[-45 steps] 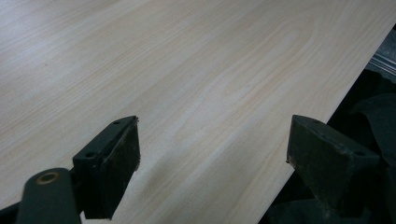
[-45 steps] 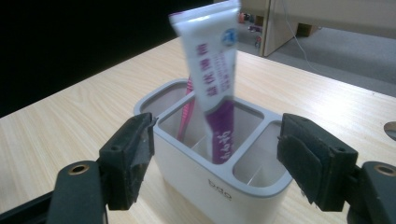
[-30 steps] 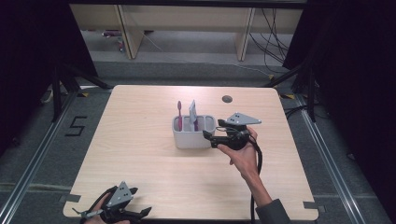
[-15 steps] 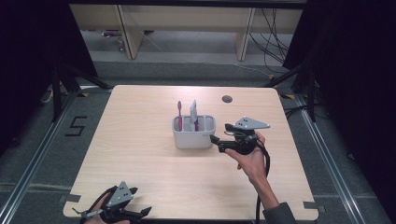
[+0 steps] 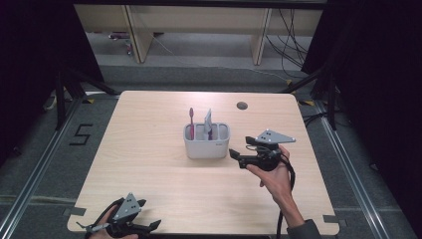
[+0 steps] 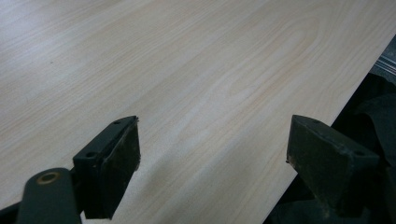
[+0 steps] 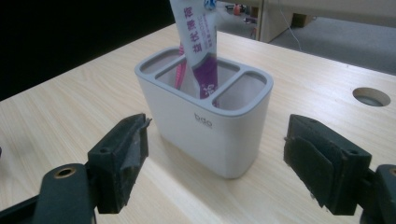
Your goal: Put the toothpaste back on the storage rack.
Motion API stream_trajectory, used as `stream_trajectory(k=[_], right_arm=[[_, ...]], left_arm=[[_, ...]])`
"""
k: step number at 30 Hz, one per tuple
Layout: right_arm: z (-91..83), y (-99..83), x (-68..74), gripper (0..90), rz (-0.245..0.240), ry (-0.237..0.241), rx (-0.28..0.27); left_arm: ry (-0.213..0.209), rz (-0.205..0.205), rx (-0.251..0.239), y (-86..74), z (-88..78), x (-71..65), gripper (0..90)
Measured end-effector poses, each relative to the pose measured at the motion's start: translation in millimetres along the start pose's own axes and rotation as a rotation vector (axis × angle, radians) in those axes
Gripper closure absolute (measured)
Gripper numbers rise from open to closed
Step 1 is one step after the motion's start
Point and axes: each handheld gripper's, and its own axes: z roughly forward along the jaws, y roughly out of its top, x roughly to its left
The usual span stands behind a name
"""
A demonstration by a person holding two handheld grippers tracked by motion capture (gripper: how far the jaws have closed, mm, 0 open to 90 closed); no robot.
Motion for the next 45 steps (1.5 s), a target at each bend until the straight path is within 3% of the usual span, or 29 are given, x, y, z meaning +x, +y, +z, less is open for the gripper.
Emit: stream_trajectory(k=[1,6,13,20,21,23,24,27,28,35,37,39,45], right_arm=[[-2.0,-3.0,2.0,22.2,0.033,0.018,0.011],[-4.1,-9.8,1.1,21.7,0.024,0.034,0.022],[-8.1,-22.0,-0.6,20.0,0.062,0.023,0.046],[-13.9,-31.7,-3.2,19.0,0.039,0.028,0.053],[-17.2,-34.9,-0.9,19.0,0.094,0.031,0.064],[-18.4,-36.0,-2.8,18.7,0.069,0.022,0.064],[-19.7,-37.6,-1.7,18.6,0.091,0.021,0.063],[-24.3,-39.8,-3.6,18.6,0.07,0.013,0.072],[-25.4,-41.0,-4.4,18.6,0.062,0.012,0.06],[-32.9,-50.5,-3.4,18.6,0.061,0.006,0.08],[-33.7,-53.2,-0.5,18.4,0.079,0.005,0.075],[-36.6,-56.0,-0.7,18.2,0.056,0.007,0.085],[-40.5,-66.6,4.0,18.1,0.112,0.033,0.099]], left_arm=[[0.002,0.002,0.001,-0.1,-0.3,0.2,16.8],[0.009,-0.005,-0.002,1.1,-1.3,0.0,16.8],[0.007,-0.003,-0.003,0.4,-1.3,-0.2,16.8],[0.005,-0.002,-0.001,0.3,-1.2,-0.4,16.8],[0.002,-0.004,-0.008,0.2,-1.0,-1.2,16.8],[0.002,-0.003,-0.008,0.0,-1.1,-1.2,16.8],[0.001,-0.005,-0.008,-0.2,-1.1,-1.1,16.8],[0.003,-0.012,-0.01,-0.5,-1.3,-0.9,16.8],[0.009,0.003,0.004,-0.4,-2.0,0.4,16.8],[0.003,-0.011,-0.009,-1.0,-1.3,-1.6,16.8],[0.005,-0.009,-0.011,-1.1,-1.7,-0.9,16.8],[0.012,0.011,0.001,-0.7,-3.0,1.1,16.8],[0.005,-0.009,-0.012,-1.0,-1.6,-0.9,16.8]])
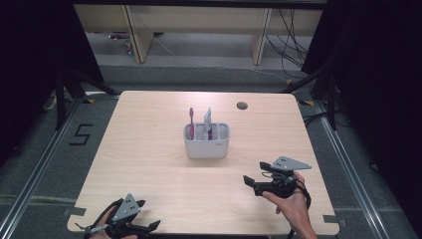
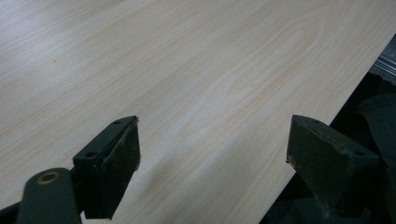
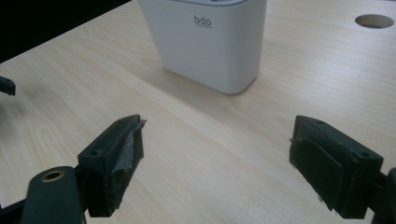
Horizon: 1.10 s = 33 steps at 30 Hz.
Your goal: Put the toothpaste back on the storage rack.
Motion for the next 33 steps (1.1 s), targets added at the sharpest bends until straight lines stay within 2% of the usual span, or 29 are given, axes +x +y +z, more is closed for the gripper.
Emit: stream_trajectory(k=[1,3,4,5,7,8,9,10,11,12,13,14,15,18,19,21,22,27,28,30,31,33], right_arm=[[-1.0,-2.4,1.5,18.0,0.024,0.001,0.005],[-1.3,-5.4,-2.1,17.9,-0.029,-0.014,-0.006],[-1.2,-6.9,-1.4,17.7,-0.016,-0.004,-0.012],[-1.6,-8.1,-2.3,17.6,-0.035,-0.008,-0.009],[-2.7,-11.2,-1.3,17.5,-0.026,-0.015,0.001],[-3.0,-15.6,2.2,17.2,0.026,-0.007,0.007],[-3.0,-15.6,2.2,17.2,0.026,-0.007,0.007],[-3.5,-17.3,-1.0,17.1,-0.018,-0.014,0.002],[-5.7,-18.6,2.1,17.1,0.025,-0.008,0.023],[-5.7,-18.6,2.1,17.1,0.025,-0.008,0.023],[-5.7,-19.3,-0.9,17.0,-0.017,-0.016,0.006],[-4.1,-20.9,-0.4,16.9,-0.002,-0.013,0.0],[-6.3,-21.5,-2.1,16.8,-0.02,-0.002,0.008],[-8.0,-26.0,0.9,15.5,0.026,0.0,0.007],[-9.0,-26.5,-1.7,15.5,-0.012,-0.007,0.003],[-9.4,-29.2,-1.5,15.5,-0.005,0.006,-0.007],[-10.3,-30.6,-1.3,15.6,-0.001,-0.006,0.0],[-14.2,-36.1,-0.3,15.6,-0.002,-0.011,0.002],[-17.0,-37.2,0.1,15.5,-0.018,-0.016,0.009],[-17.2,-39.6,1.4,15.5,-0.022,-0.011,0.016],[-18.3,-41.1,3.9,15.6,-0.001,-0.01,0.027],[-19.3,-43.8,4.3,15.5,-0.027,-0.014,0.034]], left_arm=[[0.0,-0.001,0.0,0.0,0.0,0.1,16.8],[0.0,-0.001,0.001,-0.1,0.2,-0.1,16.8],[-0.002,-0.003,0.001,-0.2,0.3,-0.4,16.8],[-0.001,-0.004,0.003,-0.2,0.4,-0.5,16.8],[-0.002,-0.003,0.001,-0.1,0.4,-0.5,16.8],[-0.001,-0.003,0.001,-0.2,0.4,-0.3,16.8],[-0.001,0.009,0.013,0.0,-0.4,0.6,16.8],[-0.001,0.009,0.013,0.0,-0.4,0.6,16.8],[-0.001,0.009,0.013,0.0,-0.4,0.6,16.8],[-0.001,0.009,0.012,0.0,-0.4,0.5,16.8],[-0.001,-0.003,0.003,-0.1,0.3,-0.4,16.8],[-0.001,-0.002,0.003,0.0,0.3,-0.3,16.8],[-0.001,-0.001,0.002,0.0,0.2,-0.3,16.8],[-0.001,0.001,0.002,0.0,-0.1,0.0,16.8],[-0.001,0.001,0.002,0.0,-0.1,0.0,16.8],[-0.001,-0.001,0.003,-0.1,0.0,-0.3,16.8],[-0.001,0.0,0.003,-0.1,0.0,-0.2,16.8],[-0.001,0.0,0.003,-0.1,0.1,-0.3,16.8],[-0.001,0.0,0.004,-0.1,0.1,-0.3,16.8],[-0.002,0.0,0.003,-0.1,0.1,-0.3,16.8],[-0.001,0.002,0.004,-0.1,-0.1,-0.1,16.8],[-0.001,0.003,0.003,-0.1,-0.2,0.1,16.8]])
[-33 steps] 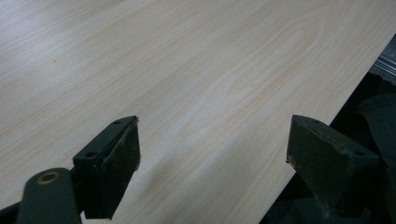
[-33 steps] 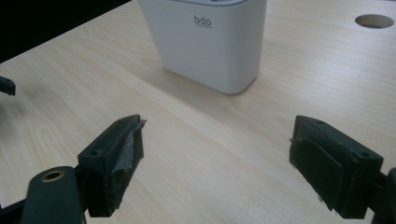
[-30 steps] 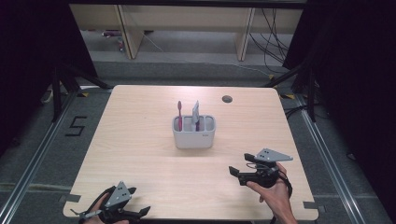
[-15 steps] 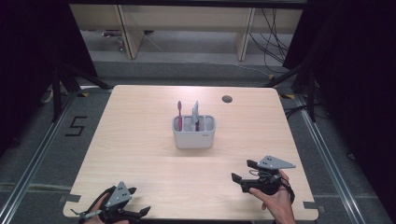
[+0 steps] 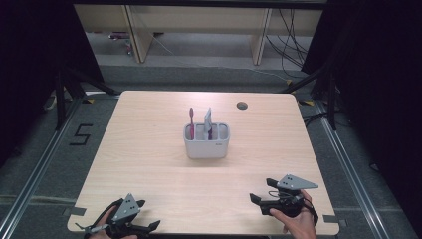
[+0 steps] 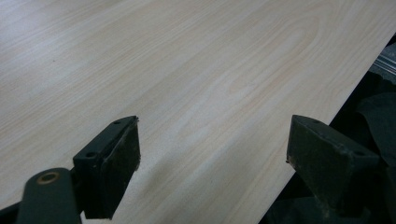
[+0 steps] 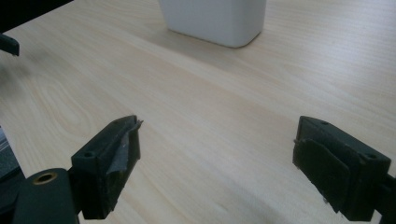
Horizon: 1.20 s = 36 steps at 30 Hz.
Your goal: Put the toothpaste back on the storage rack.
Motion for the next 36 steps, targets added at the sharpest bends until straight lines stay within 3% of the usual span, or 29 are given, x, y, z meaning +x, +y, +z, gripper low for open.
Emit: stream_trajectory(k=[2,3,4,5,6,12,13,14,15,17,19,21,23,24,25,26,29,31,32,34,35,36], right_arm=[[-1.4,-3.4,5.3,15.5,0.051,0.012,0.015],[-0.2,-4.8,2.8,15.5,0.005,0.004,0.008],[-2.6,-5.6,2.6,15.5,-0.012,0.008,0.016],[-3.0,-7.0,5.6,15.6,0.023,0.017,0.022],[-3.4,-8.2,4.1,15.5,-0.007,0.011,0.019],[-5.5,-17.7,6.7,15.6,0.007,0.025,0.049],[-5.4,-19.2,8.1,15.6,0.03,0.036,0.044],[-6.6,-19.4,6.7,15.6,0.004,0.039,0.055],[-6.9,-20.7,9.8,15.6,0.043,0.036,0.059],[-7.8,-21.6,7.0,15.6,-0.003,0.028,0.049],[-7.9,-23.4,8.0,15.6,0.013,0.039,0.055],[-9.4,-24.6,8.2,15.6,0.001,0.019,0.068],[-9.1,-26.6,9.3,15.6,0.021,0.038,0.067],[-10.0,-27.3,9.1,15.6,-0.005,0.024,0.069],[-10.5,-28.9,11.9,15.6,0.031,0.027,0.082],[-11.1,-29.5,10.5,15.6,0.001,0.021,0.084],[-11.0,-31.8,11.5,15.6,-0.001,0.015,0.092],[-14.5,-32.8,14.6,15.6,0.027,0.025,0.124],[-13.7,-33.2,13.4,15.6,0.0,0.024,0.112],[-15.1,-34.7,14.4,15.6,0.006,0.02,0.133],[-15.4,-35.2,13.8,15.6,-0.02,0.019,0.133],[-16.1,-36.3,17.4,15.6,0.03,0.033,0.148]], left_arm=[[0.0,-0.003,-0.001,0.0,0.2,-0.3,16.8],[0.0,-0.002,0.0,0.0,0.2,-0.5,16.8],[0.0,-0.001,0.001,0.0,0.1,-0.5,16.8],[0.0,0.0,0.001,0.1,0.1,-0.4,16.8],[0.001,0.0,0.0,0.1,0.0,-0.3,16.8],[-0.001,0.001,0.001,0.1,-0.1,-0.2,16.8],[0.0,0.003,0.0,0.1,-0.1,0.0,16.8],[0.0,0.003,0.001,0.1,-0.1,0.0,16.8],[0.0,-0.001,0.0,0.0,0.0,-0.2,16.8],[0.0,-0.002,0.0,0.0,0.2,-0.4,16.8],[0.001,-0.001,-0.001,0.0,0.2,-0.4,16.8],[0.001,0.002,0.0,0.1,0.0,0.0,16.8],[0.001,0.003,0.0,0.1,-0.1,0.0,16.8],[0.001,0.002,0.0,0.0,0.0,-0.1,16.8],[0.001,0.002,0.0,0.1,-0.1,-0.1,16.8],[0.001,0.003,0.0,0.1,0.0,-0.1,16.8],[0.001,0.004,0.001,0.1,0.0,-0.2,16.8],[0.001,0.004,0.001,0.2,-0.1,-0.1,16.8],[0.001,0.004,0.001,0.2,-0.1,-0.1,16.8],[0.001,0.006,0.0,0.2,-0.2,0.2,16.8],[0.001,0.005,0.001,0.2,-0.2,0.1,16.8],[0.001,0.005,0.0,0.2,-0.1,0.1,16.8]])
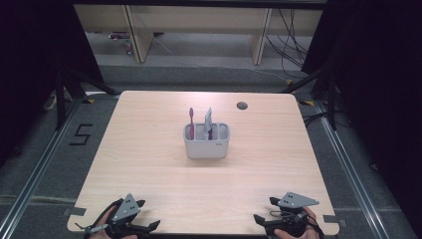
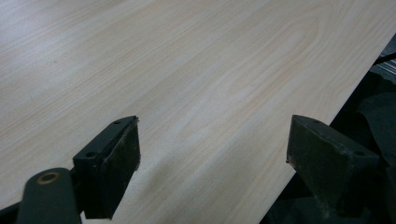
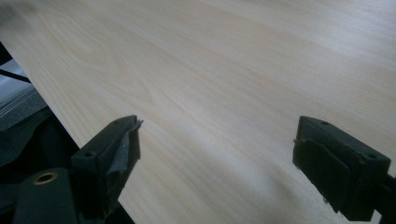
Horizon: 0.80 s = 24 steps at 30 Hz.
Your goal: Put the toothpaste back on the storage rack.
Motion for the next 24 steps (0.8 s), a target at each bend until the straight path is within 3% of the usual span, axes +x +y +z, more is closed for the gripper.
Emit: stream_trajectory(k=[2,5,7,8,9,10,12,13,17,19,24], right_arm=[[1.2,-0.7,-2.5,15.6,-0.056,-0.022,-0.014],[0.5,-2.6,-0.4,15.7,-0.029,-0.024,0.005],[0.4,-3.1,-1.1,15.7,-0.051,-0.021,0.011],[0.2,-3.3,0.0,15.7,-0.038,-0.015,0.014],[-0.2,-3.8,2.2,15.7,-0.024,-0.035,0.02],[1.4,-3.8,-0.2,15.7,-0.05,-0.009,0.008],[0.9,-4.3,1.1,15.7,-0.043,-0.004,0.02],[0.4,-4.9,3.4,15.7,-0.042,-0.028,0.025],[1.6,-5.4,2.6,15.7,-0.066,-0.042,0.022],[3.0,-5.5,4.1,15.7,-0.056,-0.022,0.035],[3.2,-5.2,3.3,15.7,-0.068,-0.021,0.032]], left_arm=[[0.0,0.0,0.0,0.0,0.0,-0.1,16.8],[0.0,-0.004,-0.002,0.0,0.2,0.0,16.8],[0.001,-0.004,-0.001,-0.1,0.2,0.1,16.8],[0.001,-0.005,-0.001,-0.1,0.2,0.1,16.8],[0.001,-0.005,-0.001,-0.1,0.2,0.1,16.8],[0.001,-0.005,-0.001,-0.1,0.3,0.1,16.8],[0.007,0.013,0.015,0.1,-0.7,1.6,16.8],[0.009,0.016,0.018,0.1,-0.8,1.9,16.8],[0.009,0.016,0.017,0.1,-0.8,1.9,16.8],[0.01,0.016,0.018,0.2,-0.8,2.0,16.8],[0.01,0.017,0.017,0.2,-0.9,2.1,16.8]])
